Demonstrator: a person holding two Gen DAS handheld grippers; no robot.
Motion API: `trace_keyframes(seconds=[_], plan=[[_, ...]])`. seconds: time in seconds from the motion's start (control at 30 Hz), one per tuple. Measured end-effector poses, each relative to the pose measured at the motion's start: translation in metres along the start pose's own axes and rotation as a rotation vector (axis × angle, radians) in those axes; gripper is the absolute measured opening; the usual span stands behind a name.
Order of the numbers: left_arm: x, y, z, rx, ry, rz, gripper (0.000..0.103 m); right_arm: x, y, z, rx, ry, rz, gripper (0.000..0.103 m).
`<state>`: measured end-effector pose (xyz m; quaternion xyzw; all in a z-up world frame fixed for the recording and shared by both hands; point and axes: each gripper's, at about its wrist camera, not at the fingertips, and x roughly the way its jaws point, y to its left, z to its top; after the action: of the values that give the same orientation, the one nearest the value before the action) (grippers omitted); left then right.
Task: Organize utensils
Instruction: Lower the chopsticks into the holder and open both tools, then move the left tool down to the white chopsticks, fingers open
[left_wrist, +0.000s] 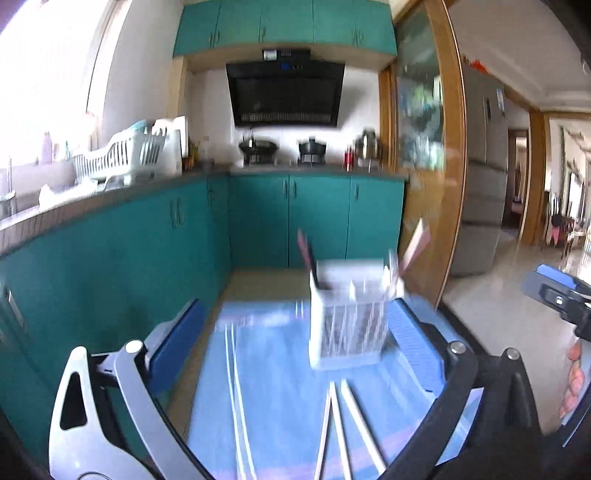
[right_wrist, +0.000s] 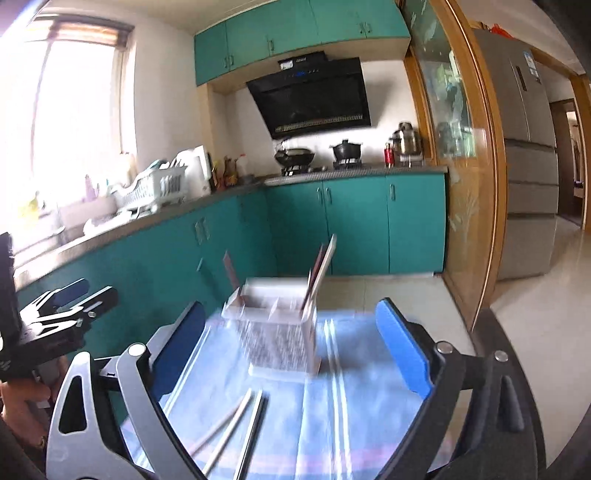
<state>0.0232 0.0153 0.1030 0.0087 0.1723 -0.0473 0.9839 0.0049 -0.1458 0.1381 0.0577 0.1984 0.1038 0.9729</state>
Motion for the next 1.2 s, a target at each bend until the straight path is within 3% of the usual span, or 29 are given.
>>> trace_keyframes(seconds=[0.2,0.37,0.57,0.93,1.0,1.07,1.2], plan=[[0.006,-0.010,-0.089,-0.047,0.174,0.035,0.098,-0.010,0.005,-0.080,0.030,0.067,-0.005,0.095],[0.009,-0.019,-0.120,0.003,0.206,0.073,0.098,-0.005,0.001,-0.124,-0.001,0.038,-0.047,0.095],[0.014,-0.023,-0.127,-0.004,0.266,-0.008,0.093,0.002,-0.008,-0.144,0.028,0.086,-0.022,0.095],[0.024,-0.026,-0.132,0.010,0.316,-0.024,0.088,0.000,-0.005,-0.146,0.011,0.107,0.002,0.095],[0.031,-0.027,-0.131,0.034,0.350,-0.036,0.085,0.000,-0.005,-0.145,0.012,0.105,0.006,0.095],[0.041,-0.025,-0.128,0.051,0.391,-0.027,0.070,0.001,-0.006,-0.145,0.012,0.108,0.005,0.095],[0.068,-0.016,-0.116,0.052,0.470,-0.018,0.067,0.006,-0.006,-0.145,0.019,0.132,0.018,0.095]])
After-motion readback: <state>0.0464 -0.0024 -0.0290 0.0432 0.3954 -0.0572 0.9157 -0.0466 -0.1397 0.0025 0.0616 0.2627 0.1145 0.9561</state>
